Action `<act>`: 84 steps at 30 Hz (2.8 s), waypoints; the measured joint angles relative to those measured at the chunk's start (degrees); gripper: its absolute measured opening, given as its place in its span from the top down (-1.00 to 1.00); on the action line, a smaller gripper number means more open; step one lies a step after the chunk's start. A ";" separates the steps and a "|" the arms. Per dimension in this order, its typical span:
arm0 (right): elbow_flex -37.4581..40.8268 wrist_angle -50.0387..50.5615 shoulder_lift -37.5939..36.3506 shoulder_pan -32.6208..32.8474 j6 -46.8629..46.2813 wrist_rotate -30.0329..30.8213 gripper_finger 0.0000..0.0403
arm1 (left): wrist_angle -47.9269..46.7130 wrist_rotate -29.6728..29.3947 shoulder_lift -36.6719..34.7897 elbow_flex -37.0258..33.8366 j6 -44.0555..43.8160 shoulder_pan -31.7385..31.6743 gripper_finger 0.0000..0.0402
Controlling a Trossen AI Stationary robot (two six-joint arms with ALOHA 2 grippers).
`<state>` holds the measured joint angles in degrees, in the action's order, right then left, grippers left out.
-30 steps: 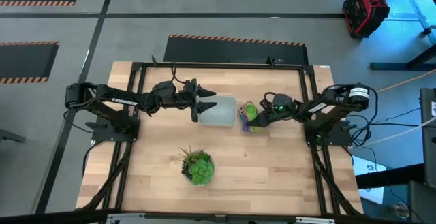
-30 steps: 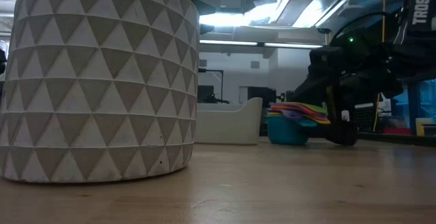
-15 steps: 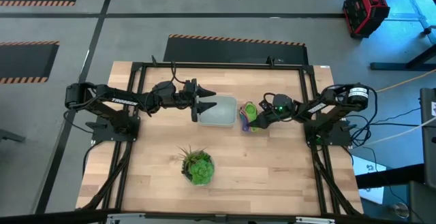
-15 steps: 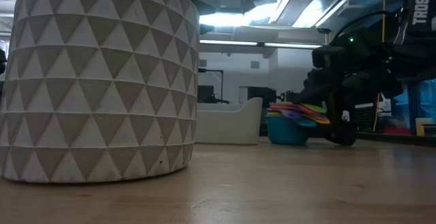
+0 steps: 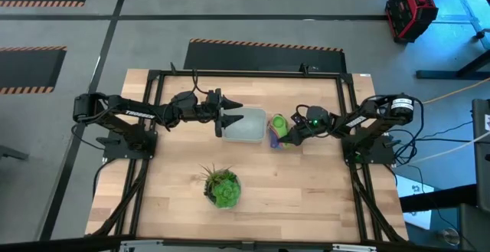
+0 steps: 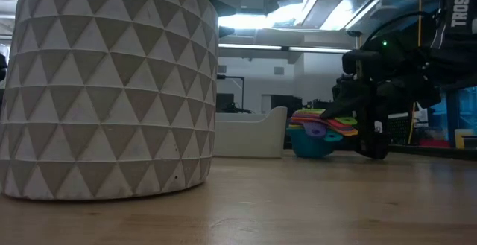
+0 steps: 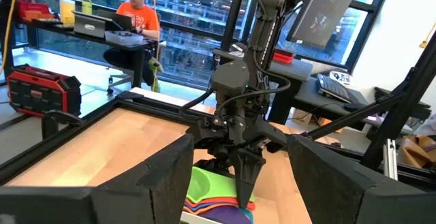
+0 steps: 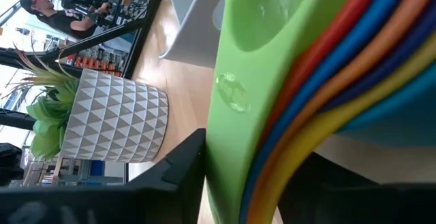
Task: Nest measuring cups in basket
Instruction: Put the stacked measuring cups into the gray bin
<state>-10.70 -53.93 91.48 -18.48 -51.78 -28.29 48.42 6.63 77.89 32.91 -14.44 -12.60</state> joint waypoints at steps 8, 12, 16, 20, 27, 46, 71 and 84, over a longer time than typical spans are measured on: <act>0.04 -0.45 -0.01 -0.01 -0.03 -0.25 0.29 | 0.00 0.02 0.00 0.00 0.00 0.00 -0.16; 0.09 -0.68 0.00 -0.07 1.17 -1.75 0.38 | -0.02 0.01 0.00 0.00 -0.01 0.00 -0.16; 0.09 -0.81 0.00 -0.11 1.17 -1.93 0.49 | -0.02 0.00 0.00 0.00 -0.02 0.00 -0.16; 0.09 -0.84 0.00 -0.11 1.13 -2.00 0.54 | -0.02 0.00 0.00 0.00 0.00 0.00 -0.16; 0.09 -0.93 0.00 -0.11 1.04 -2.24 0.53 | 0.00 0.00 0.00 0.00 0.00 0.00 -0.16; 0.15 -2.45 0.02 -5.05 -0.71 -12.15 0.57 | -0.02 0.02 0.00 0.00 0.00 0.00 -0.16; 0.09 -24.51 -0.15 -11.98 -19.03 -26.01 0.58 | 0.00 0.02 0.00 0.00 0.00 0.00 -0.16; -3.83 -36.13 -1.47 -11.87 -32.01 -26.01 0.58 | 0.00 0.00 0.00 0.00 0.00 0.00 -0.16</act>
<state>-14.53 -90.06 90.01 -30.35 -83.79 -54.30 48.42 6.63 77.89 32.91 -14.44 -12.60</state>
